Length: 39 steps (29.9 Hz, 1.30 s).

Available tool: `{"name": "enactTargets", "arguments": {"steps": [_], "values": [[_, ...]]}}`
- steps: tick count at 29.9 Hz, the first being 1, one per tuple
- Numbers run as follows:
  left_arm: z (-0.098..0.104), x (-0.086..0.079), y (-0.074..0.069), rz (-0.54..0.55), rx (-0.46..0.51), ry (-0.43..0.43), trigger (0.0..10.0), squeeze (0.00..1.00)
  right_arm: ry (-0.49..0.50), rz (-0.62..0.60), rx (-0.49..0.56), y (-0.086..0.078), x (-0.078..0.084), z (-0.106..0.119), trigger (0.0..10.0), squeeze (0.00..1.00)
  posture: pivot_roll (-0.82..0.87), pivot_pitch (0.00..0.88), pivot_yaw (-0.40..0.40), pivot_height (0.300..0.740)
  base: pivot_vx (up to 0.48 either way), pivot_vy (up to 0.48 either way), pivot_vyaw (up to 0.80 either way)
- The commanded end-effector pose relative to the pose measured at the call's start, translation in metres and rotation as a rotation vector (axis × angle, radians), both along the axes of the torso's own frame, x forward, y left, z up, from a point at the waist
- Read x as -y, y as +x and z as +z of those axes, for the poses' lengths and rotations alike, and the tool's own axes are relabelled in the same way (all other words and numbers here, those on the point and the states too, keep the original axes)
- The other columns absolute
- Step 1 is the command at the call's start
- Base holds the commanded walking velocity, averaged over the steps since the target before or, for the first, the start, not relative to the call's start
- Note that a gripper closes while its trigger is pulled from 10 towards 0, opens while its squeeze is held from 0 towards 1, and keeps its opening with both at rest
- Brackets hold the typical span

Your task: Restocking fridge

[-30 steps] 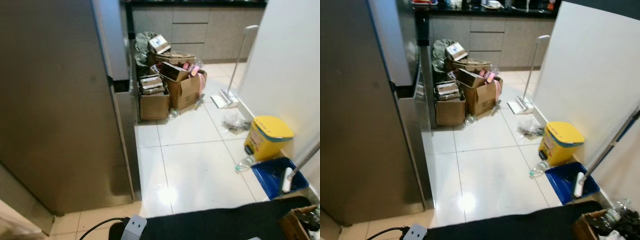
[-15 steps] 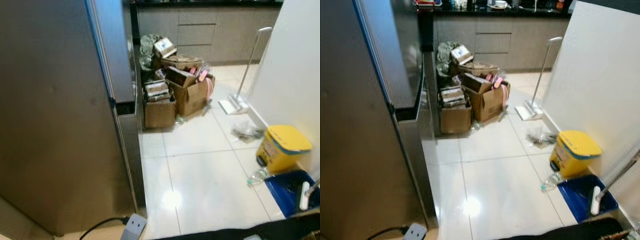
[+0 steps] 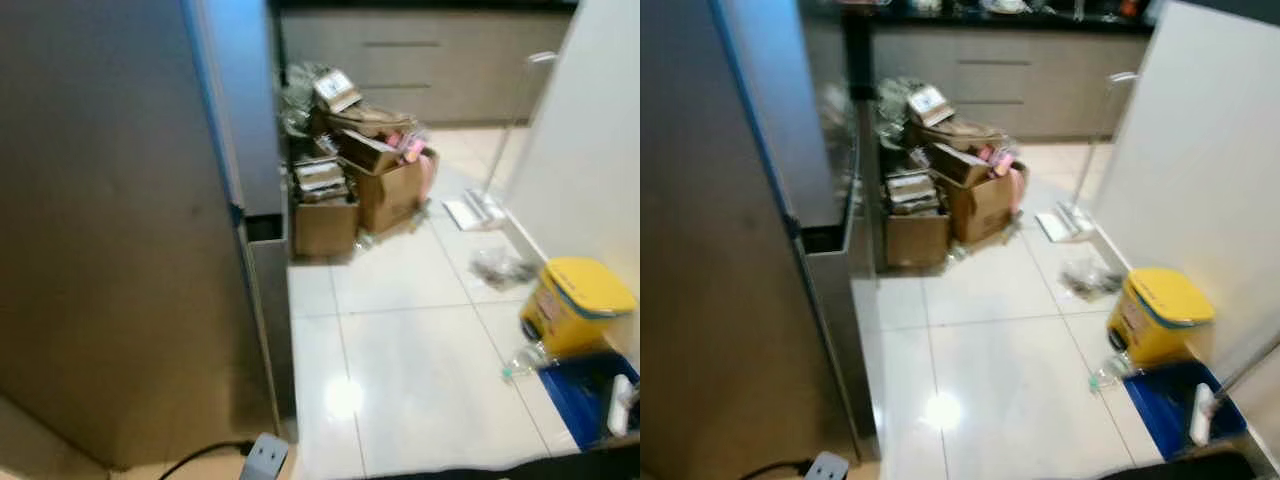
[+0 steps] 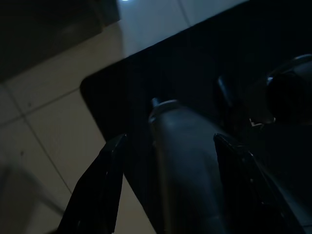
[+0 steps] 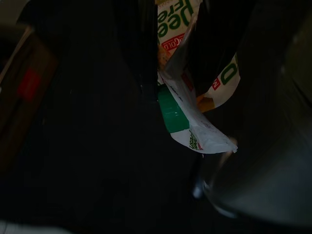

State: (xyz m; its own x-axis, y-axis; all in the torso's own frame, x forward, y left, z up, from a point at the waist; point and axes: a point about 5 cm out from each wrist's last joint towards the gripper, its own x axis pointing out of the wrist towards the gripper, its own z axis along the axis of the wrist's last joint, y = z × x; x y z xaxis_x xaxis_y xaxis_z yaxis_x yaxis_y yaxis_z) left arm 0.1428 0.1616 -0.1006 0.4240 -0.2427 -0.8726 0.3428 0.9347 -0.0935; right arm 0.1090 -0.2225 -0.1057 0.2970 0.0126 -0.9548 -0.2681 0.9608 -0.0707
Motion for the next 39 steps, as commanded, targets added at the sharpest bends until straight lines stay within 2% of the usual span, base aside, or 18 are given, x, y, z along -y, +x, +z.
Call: {"name": "enactTargets", "arguments": {"steps": [1,22,27,39], "values": [[-0.004,0.003,-0.011,0.004,-0.044,-0.008,10.0,0.00,0.006,-0.006,0.005,0.000,0.002,0.001,10.0,0.00,-0.01,0.000,-0.060,0.740,0.000,0.000,0.76],[-0.004,0.005,-0.010,0.008,-0.048,-0.029,10.0,0.00,0.050,0.003,-0.043,-0.006,-0.001,-0.001,10.0,0.00,-0.01,0.000,-0.061,0.740,0.000,0.000,0.76],[-0.004,0.006,-0.011,0.005,-0.054,-0.036,10.0,0.00,0.055,0.006,-0.061,-0.009,-0.003,-0.003,10.0,0.00,-0.01,0.000,-0.062,0.740,0.000,-0.096,0.17],[-0.004,0.008,-0.011,0.004,-0.058,-0.046,10.0,0.00,0.058,0.000,-0.072,-0.013,-0.003,-0.003,10.0,0.00,-0.02,0.000,-0.064,0.740,0.000,-0.353,0.00]]}}
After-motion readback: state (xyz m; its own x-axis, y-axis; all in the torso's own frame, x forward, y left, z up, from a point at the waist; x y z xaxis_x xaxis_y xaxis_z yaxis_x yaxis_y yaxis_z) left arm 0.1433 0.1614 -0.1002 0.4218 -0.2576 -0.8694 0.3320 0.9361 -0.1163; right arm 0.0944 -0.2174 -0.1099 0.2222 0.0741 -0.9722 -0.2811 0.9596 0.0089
